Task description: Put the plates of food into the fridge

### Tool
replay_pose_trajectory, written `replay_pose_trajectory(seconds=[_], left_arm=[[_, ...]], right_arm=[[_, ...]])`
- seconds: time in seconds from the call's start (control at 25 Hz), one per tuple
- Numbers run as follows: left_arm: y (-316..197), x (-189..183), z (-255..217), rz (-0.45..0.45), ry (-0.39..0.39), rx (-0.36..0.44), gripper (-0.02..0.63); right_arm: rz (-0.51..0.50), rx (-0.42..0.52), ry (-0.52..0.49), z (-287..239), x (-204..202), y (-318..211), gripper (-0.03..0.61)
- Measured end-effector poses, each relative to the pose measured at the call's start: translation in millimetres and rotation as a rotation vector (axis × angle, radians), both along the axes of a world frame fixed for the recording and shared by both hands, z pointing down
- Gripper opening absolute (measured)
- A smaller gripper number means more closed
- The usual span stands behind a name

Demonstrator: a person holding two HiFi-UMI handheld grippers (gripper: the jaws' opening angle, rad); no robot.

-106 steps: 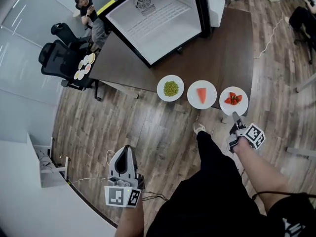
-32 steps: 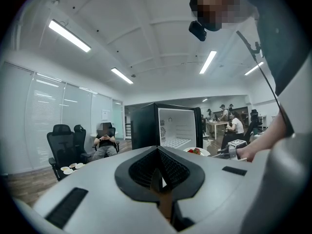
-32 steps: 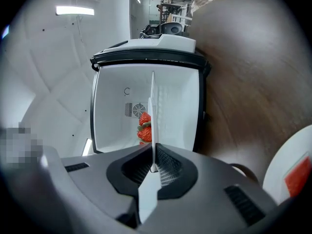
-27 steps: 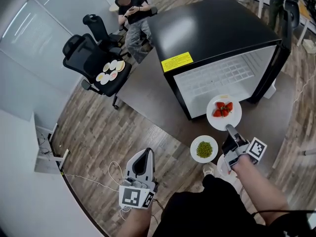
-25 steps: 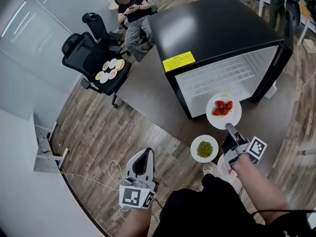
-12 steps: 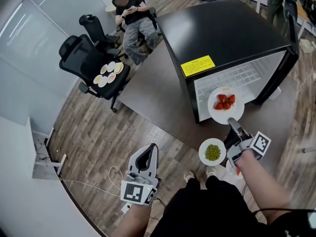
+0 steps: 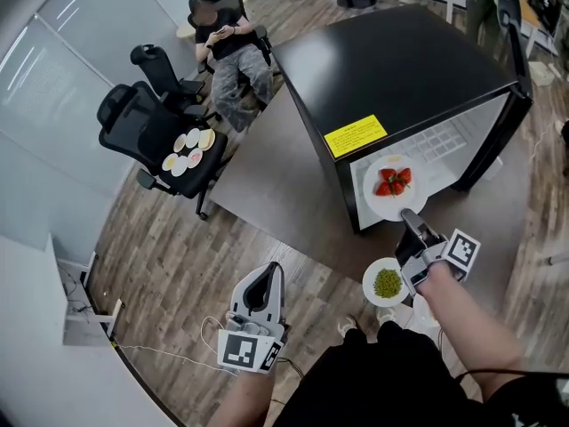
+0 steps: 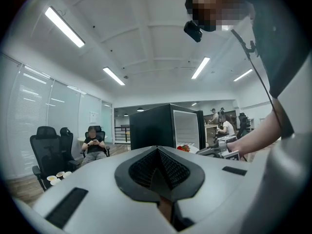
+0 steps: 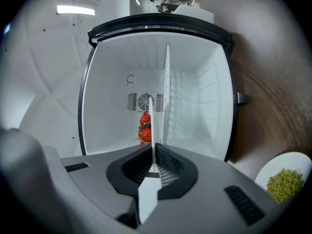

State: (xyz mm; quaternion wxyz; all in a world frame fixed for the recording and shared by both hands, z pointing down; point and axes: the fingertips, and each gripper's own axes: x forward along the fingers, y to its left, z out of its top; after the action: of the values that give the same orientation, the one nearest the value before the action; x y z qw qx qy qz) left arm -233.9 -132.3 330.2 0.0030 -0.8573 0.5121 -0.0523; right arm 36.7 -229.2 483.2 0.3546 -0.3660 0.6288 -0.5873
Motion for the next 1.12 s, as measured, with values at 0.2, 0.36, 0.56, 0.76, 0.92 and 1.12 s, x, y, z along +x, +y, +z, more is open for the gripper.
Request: replay_pose_trajectory(seconds=[0.2, 0.36, 0.56, 0.76, 0.92, 1.12], left_arm=[[-6, -7, 3, -0.014, 0.007, -0.006, 0.005], [-12, -9, 5, -0.017, 0.009, -0.012, 0.005], [-20, -14, 5, -0.025, 0.010, -0.019, 0.005], [-24, -21, 8, -0.043, 0.015, -0.026, 0.005], [-26, -29, 10, -0.065, 0.019, -0.032, 0.005], [-29, -32, 13, -0.082, 0.025, -0.041, 0.005]], right_arm=[[0.001, -0.034, -0.007, 9, -5, -9, 0.020], [0.000, -0.061, -0.003, 15, -9, -18, 0.020], [0.012, -0.083, -0.016, 16, -12, -31, 0.020], [0.018, -0.095, -0.026, 15, -14, -44, 0.020], [0.012, -0.105, -0.020, 15, -17, -54, 0.021], [-0.004, -0.120, -0.020, 14, -22, -65, 0.021]])
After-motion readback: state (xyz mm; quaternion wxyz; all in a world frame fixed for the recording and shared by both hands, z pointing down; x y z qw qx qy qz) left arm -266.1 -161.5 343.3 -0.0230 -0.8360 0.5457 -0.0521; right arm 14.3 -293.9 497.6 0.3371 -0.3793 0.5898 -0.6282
